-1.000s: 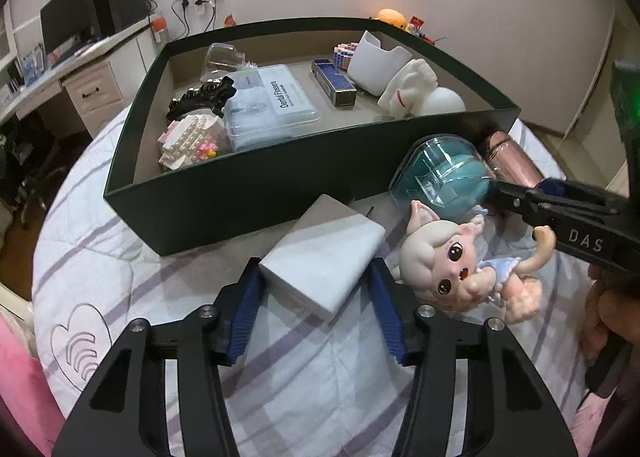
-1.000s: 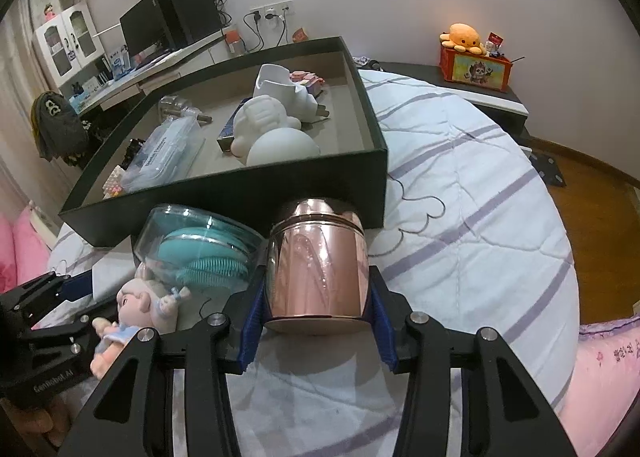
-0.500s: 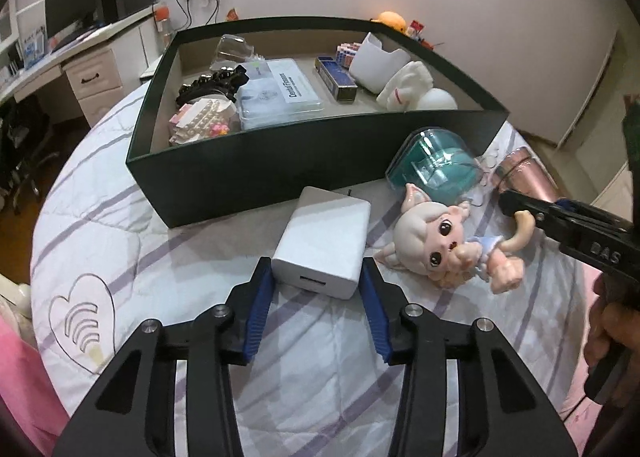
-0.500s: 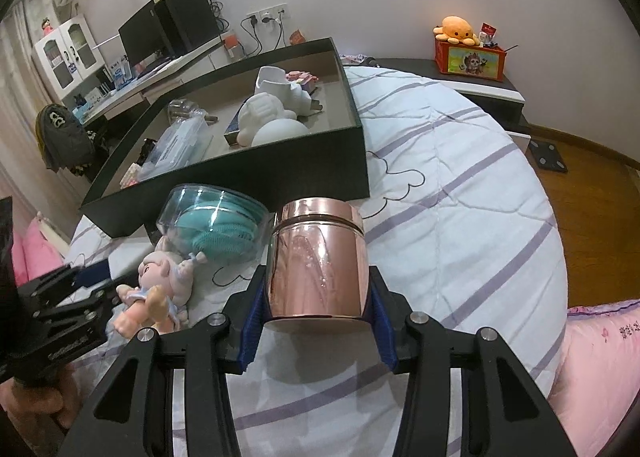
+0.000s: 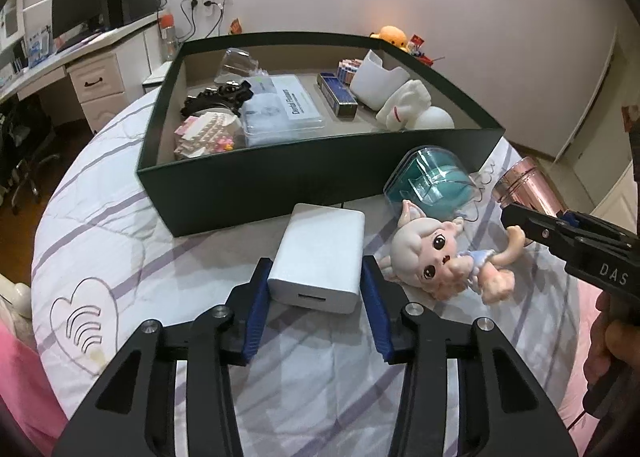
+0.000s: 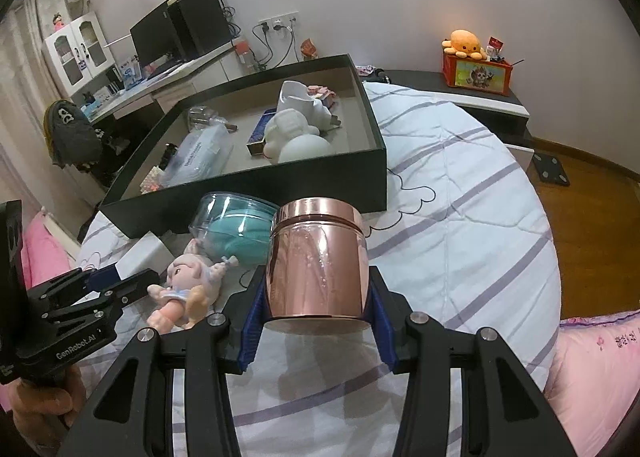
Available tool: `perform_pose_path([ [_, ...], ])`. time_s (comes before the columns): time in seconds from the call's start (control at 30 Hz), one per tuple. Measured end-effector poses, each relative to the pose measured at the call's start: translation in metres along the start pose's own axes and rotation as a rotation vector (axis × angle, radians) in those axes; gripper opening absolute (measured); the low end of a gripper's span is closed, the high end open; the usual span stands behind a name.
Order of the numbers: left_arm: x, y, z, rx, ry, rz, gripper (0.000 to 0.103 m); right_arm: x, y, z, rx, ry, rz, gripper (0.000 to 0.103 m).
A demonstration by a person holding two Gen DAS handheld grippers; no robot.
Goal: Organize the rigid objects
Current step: 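Carry the canister and adapter into the green box and open both grippers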
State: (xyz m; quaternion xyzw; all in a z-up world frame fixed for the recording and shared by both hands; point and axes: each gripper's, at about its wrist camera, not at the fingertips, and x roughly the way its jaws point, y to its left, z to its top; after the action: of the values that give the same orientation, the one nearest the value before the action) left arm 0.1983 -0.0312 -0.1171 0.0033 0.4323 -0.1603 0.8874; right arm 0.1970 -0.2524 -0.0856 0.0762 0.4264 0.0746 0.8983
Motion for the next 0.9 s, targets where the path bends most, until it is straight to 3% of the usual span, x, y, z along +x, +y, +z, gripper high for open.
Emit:
perform_pose_path([
  [0.43, -0.042, 0.009, 0.001, -0.023, -0.078, 0.017, 0.043, -0.031, 0.019, 0.017, -0.042, -0.070, 0.042, 0.047],
  [0.9, -0.063, 0.019, 0.068, -0.022, -0.194, 0.032, 0.040, -0.015, 0.062, 0.081, -0.146, -0.130, 0.100, 0.047],
])
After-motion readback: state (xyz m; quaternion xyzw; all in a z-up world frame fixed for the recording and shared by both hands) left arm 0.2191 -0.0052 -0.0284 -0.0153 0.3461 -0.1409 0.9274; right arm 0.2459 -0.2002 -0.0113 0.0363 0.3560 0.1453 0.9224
